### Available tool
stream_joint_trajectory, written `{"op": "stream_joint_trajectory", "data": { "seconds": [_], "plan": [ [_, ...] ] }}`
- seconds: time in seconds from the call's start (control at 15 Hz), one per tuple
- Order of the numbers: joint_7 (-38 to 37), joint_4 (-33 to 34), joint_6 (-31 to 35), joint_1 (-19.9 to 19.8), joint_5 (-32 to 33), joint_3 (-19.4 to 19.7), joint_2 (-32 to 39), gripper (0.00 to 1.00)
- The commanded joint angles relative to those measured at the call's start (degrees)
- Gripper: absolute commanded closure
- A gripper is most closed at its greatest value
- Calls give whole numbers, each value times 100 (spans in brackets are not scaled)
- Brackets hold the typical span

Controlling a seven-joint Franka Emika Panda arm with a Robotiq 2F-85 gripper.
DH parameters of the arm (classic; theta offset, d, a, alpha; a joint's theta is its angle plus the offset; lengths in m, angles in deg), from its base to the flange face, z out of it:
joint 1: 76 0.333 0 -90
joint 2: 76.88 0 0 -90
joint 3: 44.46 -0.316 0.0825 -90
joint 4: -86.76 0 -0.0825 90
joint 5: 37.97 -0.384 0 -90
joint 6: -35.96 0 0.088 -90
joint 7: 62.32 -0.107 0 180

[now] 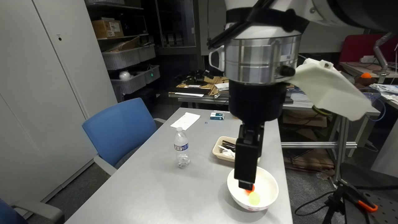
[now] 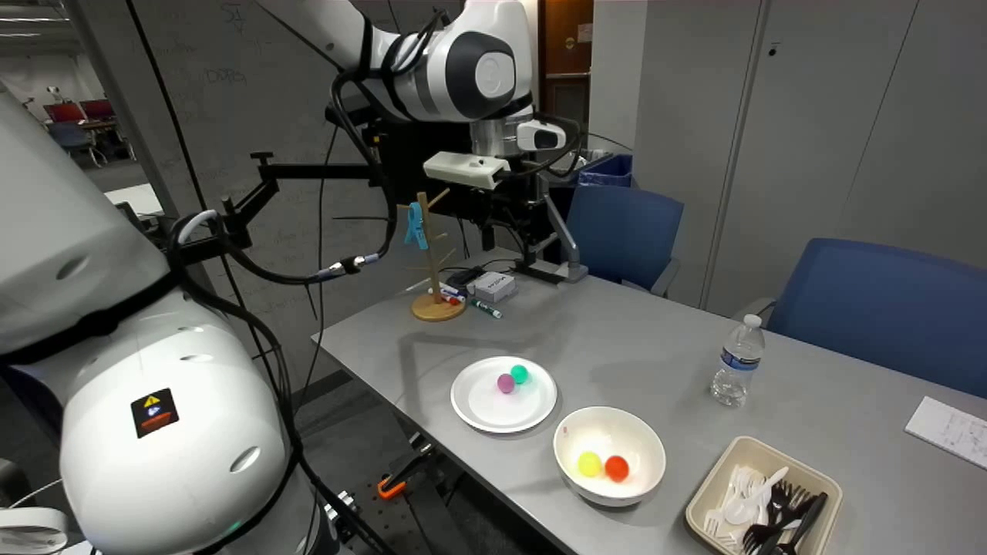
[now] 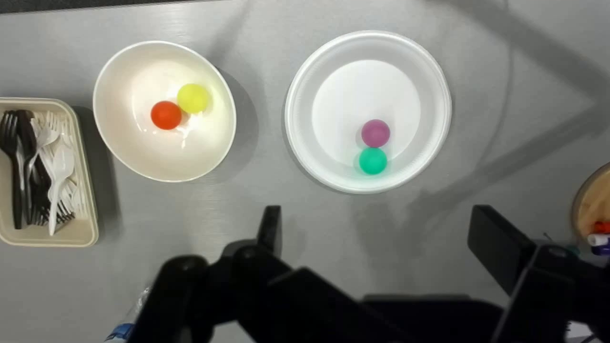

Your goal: Move the balls from the plate to the bowl

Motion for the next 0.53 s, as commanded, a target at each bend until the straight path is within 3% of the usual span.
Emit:
{"op": "stream_joint_trajectory", "data": {
  "seconds": [0.0, 0.47],
  "plan": [
    [49, 100, 368, 11, 51, 62, 445, 0],
    [75, 218, 995, 17, 107, 146, 1161, 0]
  ]
}}
